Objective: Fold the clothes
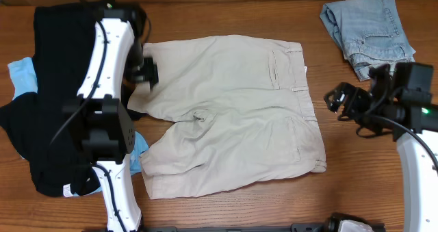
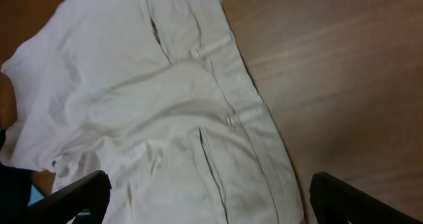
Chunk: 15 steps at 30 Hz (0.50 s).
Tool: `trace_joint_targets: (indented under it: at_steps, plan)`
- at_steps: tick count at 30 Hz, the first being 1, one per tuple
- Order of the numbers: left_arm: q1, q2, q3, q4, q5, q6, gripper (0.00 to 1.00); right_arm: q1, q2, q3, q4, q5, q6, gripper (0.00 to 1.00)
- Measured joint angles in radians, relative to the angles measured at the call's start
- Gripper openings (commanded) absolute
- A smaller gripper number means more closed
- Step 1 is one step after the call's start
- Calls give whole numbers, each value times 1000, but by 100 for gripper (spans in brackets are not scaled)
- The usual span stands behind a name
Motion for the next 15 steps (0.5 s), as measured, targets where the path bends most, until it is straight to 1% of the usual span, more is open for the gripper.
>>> trace_joint_targets:
  at_steps: [5, 10, 12, 15]
  plan:
    - [-3, -31, 266, 74, 60, 26, 92, 118, 99, 3, 178, 0, -27, 100]
    - [-5, -92, 473, 148, 178, 107, 93, 245, 288, 4, 324, -2, -40, 100]
    - [-5, -111, 519, 159, 224, 138, 93, 277, 370, 4, 356, -2, -43, 100]
    - [-5, -120, 542, 169, 267, 161, 93, 299, 469, 4, 390, -2, -43, 100]
